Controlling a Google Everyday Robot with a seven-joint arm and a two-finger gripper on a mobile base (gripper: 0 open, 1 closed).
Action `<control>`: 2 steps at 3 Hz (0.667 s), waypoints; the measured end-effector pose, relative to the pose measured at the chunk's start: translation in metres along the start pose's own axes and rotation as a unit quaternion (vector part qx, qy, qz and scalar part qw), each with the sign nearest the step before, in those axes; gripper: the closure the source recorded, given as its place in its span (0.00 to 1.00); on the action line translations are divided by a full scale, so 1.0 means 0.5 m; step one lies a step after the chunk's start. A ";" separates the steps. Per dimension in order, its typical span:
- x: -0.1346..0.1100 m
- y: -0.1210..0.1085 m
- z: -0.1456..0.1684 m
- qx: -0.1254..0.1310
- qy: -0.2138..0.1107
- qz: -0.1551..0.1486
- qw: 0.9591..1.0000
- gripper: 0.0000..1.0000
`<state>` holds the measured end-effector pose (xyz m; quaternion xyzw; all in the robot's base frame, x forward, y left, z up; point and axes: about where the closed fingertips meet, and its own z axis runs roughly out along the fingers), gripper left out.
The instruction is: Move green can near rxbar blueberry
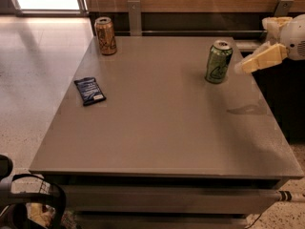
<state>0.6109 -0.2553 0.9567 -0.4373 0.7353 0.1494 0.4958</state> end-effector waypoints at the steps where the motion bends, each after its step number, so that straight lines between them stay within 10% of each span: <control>1: 0.033 -0.020 0.067 -0.017 -0.038 0.025 0.999 0.00; 2: 0.064 -0.041 0.118 -0.023 -0.087 0.046 0.995 0.00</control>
Offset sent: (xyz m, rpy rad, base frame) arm 0.0732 0.0075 -0.0764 0.3469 -0.0694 0.0470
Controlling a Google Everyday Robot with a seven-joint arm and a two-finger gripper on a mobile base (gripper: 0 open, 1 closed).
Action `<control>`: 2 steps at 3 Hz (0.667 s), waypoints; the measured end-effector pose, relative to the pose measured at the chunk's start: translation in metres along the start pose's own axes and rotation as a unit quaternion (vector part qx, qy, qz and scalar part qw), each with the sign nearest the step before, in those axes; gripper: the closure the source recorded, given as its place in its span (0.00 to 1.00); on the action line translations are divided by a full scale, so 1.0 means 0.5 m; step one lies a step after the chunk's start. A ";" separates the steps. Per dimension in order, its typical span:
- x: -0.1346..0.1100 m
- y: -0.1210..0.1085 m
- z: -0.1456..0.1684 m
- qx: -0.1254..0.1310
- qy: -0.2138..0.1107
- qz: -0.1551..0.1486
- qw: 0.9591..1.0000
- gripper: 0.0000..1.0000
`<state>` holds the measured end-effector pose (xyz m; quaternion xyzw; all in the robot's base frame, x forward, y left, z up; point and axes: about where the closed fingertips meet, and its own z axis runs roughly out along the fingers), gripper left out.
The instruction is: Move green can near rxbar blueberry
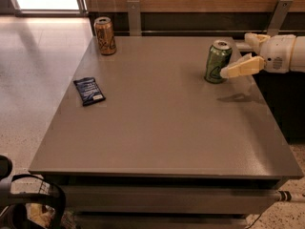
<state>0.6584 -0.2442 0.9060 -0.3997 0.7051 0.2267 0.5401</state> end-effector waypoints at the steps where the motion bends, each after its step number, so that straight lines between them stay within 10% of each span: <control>1: 0.021 -0.018 0.039 -0.008 -0.047 0.012 0.999 0.00; 2: 0.035 -0.028 0.069 -0.013 -0.077 0.020 0.997 0.18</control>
Offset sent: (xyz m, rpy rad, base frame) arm 0.0425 0.0119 -0.0380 0.2186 -0.0770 0.0328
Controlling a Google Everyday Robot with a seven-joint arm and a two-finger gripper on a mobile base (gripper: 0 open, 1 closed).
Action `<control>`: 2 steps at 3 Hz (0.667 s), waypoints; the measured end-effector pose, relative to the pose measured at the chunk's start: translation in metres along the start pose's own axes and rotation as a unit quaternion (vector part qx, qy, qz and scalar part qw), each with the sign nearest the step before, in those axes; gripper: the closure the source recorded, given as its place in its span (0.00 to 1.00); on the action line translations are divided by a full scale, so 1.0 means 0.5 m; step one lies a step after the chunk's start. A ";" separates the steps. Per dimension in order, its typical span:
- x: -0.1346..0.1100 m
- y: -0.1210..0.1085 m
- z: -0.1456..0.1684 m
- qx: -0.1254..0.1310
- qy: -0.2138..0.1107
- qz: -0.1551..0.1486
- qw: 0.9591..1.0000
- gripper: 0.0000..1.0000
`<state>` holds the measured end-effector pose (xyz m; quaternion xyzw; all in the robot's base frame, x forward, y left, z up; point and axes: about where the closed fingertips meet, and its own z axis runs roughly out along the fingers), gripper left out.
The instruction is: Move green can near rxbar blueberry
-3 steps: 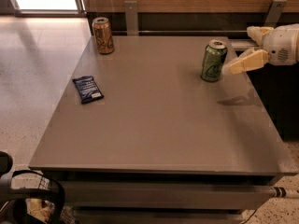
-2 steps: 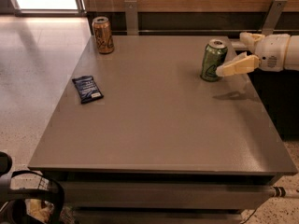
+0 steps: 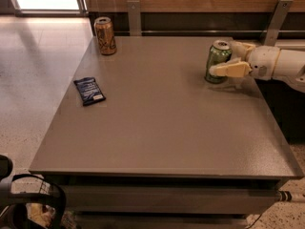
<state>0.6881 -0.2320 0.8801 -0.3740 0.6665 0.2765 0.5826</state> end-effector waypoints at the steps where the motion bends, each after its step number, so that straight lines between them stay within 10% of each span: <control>1: 0.002 0.002 0.007 -0.003 -0.002 0.001 1.000 0.42; 2: 0.001 0.004 0.014 -0.005 -0.002 0.001 1.000 0.66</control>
Offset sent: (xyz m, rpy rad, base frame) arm 0.0012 0.0025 -0.0018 0.0049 0.0002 0.0044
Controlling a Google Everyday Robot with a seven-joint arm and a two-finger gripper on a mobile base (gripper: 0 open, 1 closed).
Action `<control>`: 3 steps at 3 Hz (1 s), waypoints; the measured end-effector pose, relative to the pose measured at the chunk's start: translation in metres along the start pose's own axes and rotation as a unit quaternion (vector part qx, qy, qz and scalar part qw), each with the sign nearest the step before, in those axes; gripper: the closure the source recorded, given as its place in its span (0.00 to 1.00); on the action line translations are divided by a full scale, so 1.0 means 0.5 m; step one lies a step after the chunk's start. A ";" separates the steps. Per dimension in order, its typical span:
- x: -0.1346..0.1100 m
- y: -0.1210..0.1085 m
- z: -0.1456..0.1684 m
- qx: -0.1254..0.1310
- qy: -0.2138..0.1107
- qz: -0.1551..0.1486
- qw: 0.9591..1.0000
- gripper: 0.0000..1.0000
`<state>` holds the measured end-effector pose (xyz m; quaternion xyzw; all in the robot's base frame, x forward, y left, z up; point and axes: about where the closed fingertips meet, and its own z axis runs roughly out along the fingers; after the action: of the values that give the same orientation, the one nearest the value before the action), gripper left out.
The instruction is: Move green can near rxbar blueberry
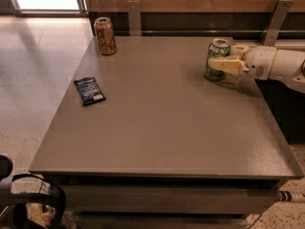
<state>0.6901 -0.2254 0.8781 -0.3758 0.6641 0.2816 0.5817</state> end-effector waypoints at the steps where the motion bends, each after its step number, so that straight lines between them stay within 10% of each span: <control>1: 0.000 0.002 0.006 -0.002 0.000 0.000 1.000 0.88; 3: -0.029 0.021 0.018 -0.012 0.005 0.004 1.000 1.00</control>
Offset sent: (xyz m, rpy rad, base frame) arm 0.0005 0.0024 -0.0003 0.0008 0.0005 0.0037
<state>0.6873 -0.2097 0.8903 -0.3813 0.6652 0.2899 0.5728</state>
